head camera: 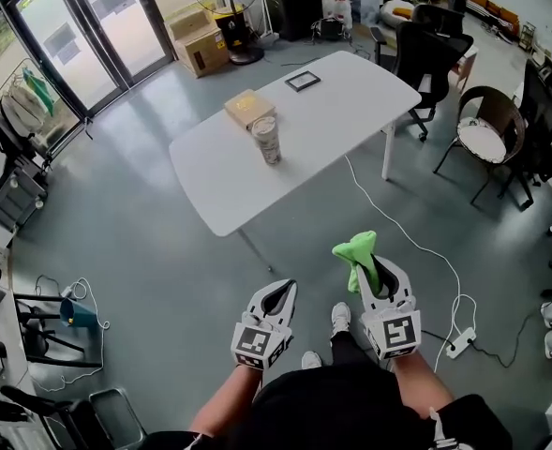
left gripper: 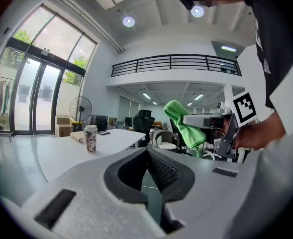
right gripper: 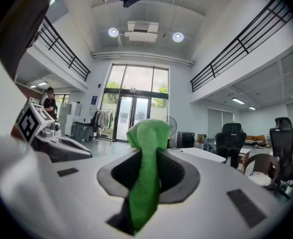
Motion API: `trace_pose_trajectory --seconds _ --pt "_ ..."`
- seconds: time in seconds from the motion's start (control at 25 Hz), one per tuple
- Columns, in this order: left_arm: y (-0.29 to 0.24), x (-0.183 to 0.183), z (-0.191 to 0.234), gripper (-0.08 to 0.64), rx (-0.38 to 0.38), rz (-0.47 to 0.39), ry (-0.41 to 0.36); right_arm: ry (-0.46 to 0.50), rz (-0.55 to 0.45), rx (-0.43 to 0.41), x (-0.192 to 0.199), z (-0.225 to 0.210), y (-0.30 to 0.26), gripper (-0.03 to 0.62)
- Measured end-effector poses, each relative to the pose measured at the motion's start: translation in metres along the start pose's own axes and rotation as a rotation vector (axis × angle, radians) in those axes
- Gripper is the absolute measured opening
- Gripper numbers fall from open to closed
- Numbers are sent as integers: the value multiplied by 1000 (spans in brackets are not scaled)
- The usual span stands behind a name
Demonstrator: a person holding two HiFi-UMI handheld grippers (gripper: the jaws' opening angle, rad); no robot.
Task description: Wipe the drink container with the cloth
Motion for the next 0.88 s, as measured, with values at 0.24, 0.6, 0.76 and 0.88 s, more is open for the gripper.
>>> trace_pose_trajectory --seconds 0.24,0.6,0.76,0.88 --pt "-40 -11 26 8 -58 13 -8 3 7 -77 3 -28 -56 92" --pt "-99 -27 52 8 -152 20 -10 45 -43 -172 -1 -74 -126 93" --pt "-110 -34 64 8 -222 3 12 69 -58 -212 -2 -85 -147 92" --pt "-116 -35 71 8 -264 -3 14 104 -79 -239 -1 -94 -164 92"
Point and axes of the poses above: the fingertips, and each gripper's own axes: y backward along the fingers, z to its left, x out of its underside, the point moved 9 cm from there along y, backward along the fingers, and after that the axes turned 4 degrees about -z, right-handed, at the moved point
